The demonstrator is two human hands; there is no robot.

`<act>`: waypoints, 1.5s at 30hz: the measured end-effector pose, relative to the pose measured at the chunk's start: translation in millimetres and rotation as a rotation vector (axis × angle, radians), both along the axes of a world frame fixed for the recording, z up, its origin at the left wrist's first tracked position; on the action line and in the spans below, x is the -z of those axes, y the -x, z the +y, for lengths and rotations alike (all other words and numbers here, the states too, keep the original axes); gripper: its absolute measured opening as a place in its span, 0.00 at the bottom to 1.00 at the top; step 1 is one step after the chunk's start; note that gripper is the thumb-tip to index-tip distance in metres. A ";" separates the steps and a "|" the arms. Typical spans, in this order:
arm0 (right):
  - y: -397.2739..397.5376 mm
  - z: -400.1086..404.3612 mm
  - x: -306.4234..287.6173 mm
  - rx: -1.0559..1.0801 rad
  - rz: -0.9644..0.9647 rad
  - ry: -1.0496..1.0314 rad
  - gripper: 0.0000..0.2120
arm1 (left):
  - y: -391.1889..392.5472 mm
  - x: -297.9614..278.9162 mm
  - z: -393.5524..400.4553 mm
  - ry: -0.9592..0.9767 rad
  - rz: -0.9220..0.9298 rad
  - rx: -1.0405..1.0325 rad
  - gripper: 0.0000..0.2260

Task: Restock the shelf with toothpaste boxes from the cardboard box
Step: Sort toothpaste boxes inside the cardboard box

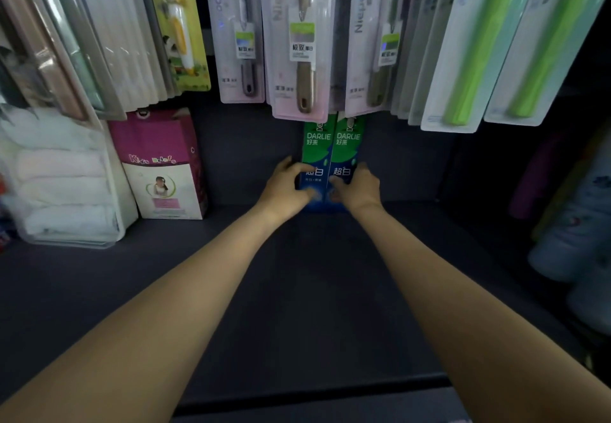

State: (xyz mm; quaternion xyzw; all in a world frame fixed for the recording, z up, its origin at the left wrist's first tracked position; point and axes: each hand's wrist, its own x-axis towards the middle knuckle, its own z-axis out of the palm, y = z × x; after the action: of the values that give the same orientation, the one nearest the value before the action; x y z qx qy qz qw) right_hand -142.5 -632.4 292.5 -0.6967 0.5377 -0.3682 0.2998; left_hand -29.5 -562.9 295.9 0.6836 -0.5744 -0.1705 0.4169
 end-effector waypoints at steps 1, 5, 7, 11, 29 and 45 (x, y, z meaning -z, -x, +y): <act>1.2 0.0 -0.2 -0.001 0.010 0.006 0.21 | -0.5 -0.2 0.1 -0.004 0.000 0.000 0.20; 4.9 0.1 -0.7 0.000 0.046 0.015 0.24 | -0.8 1.9 0.7 -0.011 0.005 -0.007 0.20; 5.5 0.4 0.0 -0.001 0.057 0.013 0.25 | -0.2 3.4 1.8 -0.004 0.007 -0.016 0.19; 6.1 1.3 1.8 -0.009 0.058 -0.002 0.26 | -2.1 6.1 5.7 0.003 0.006 -0.036 0.18; 56.3 120.4 5.7 -0.159 0.110 0.210 0.04 | 32.9 22.0 125.3 0.289 -0.199 0.051 0.12; 127.2 414.3 303.7 -0.921 0.834 -0.390 0.08 | 52.3 280.1 419.9 -0.579 -0.201 0.310 0.09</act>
State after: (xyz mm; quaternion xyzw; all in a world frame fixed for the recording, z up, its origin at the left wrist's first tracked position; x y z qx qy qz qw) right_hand -269.7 -218.2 -11.3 -0.8731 0.3123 0.2036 0.3143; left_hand -81.8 -143.1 15.8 0.6916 -0.6373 -0.3195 0.1161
